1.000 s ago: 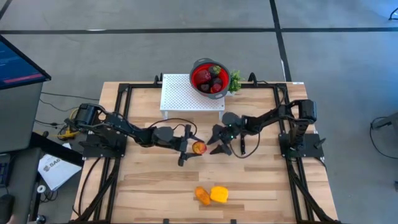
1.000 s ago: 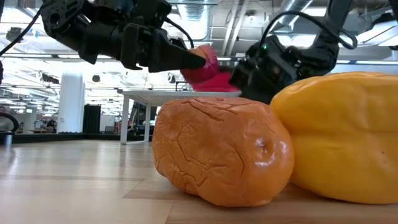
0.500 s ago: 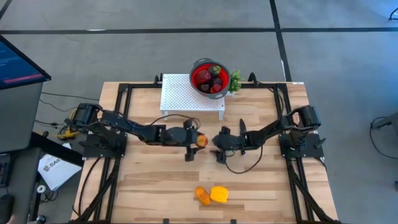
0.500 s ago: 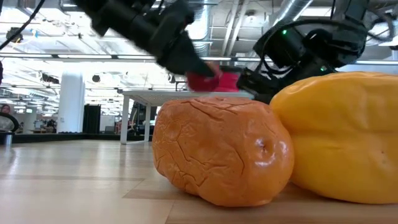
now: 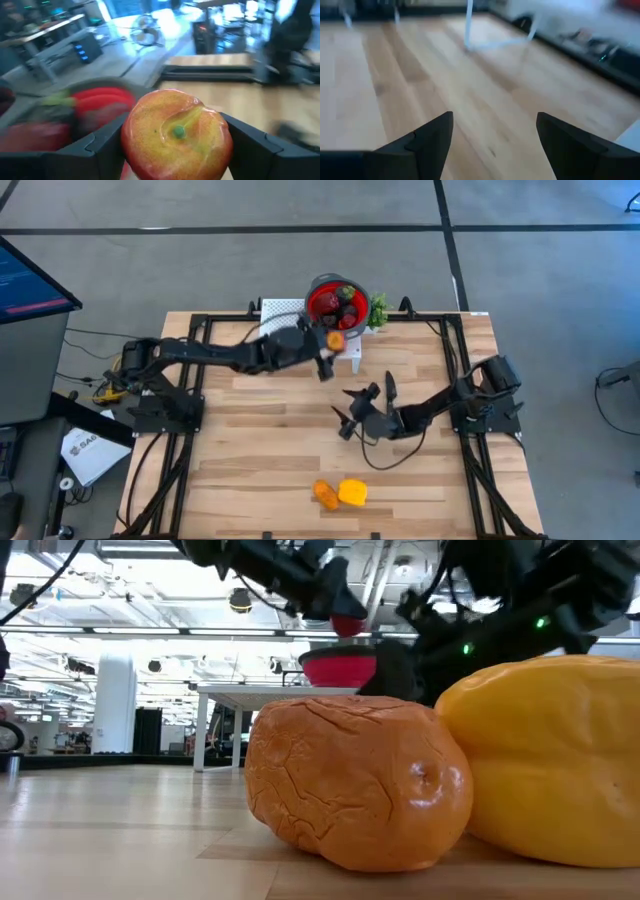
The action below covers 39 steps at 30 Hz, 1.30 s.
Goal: Pick & Place Fruit
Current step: Put the red apple into the red strainer bowl, then put the yellow bell pepper into the red strainer bowl
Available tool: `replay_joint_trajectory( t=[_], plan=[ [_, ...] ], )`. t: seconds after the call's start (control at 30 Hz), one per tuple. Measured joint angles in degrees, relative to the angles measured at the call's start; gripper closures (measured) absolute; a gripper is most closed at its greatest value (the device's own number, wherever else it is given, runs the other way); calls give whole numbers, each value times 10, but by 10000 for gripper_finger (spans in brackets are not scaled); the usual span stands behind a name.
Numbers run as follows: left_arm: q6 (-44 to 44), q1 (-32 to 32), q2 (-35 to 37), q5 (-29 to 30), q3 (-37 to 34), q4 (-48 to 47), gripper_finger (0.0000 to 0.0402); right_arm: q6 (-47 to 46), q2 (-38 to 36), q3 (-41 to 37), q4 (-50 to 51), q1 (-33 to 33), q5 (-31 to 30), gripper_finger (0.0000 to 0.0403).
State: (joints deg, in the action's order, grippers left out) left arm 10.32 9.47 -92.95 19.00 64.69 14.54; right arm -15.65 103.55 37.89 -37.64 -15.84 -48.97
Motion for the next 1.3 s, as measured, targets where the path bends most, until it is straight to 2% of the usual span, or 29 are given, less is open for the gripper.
replay_joint_trajectory(
  t=[0.17, 0.27, 0.43, 0.9, 1.1, 1.3],
  plan=[
    [-35, 52, 0, 1, 0, 20, 135, 54, 0, 0, -84, -40, -141, 122],
    [-37, 68, 0, -4, 0, 42, 135, 84, 0, 0, -119, -50, -181, 122],
    [-51, 89, -7, -55, 0, 83, 134, 116, 0, 0, -154, -46, -182, 122],
    [-68, 138, -22, -56, 0, 75, 130, 111, 0, 1, -167, -40, -165, 122],
    [-68, 138, -22, -94, -1, 63, 110, 111, -1, 1, -186, -40, -149, 122],
    [-68, 142, -22, -95, -1, 56, 83, 112, -1, 1, -187, -43, -139, 122]
  ],
)
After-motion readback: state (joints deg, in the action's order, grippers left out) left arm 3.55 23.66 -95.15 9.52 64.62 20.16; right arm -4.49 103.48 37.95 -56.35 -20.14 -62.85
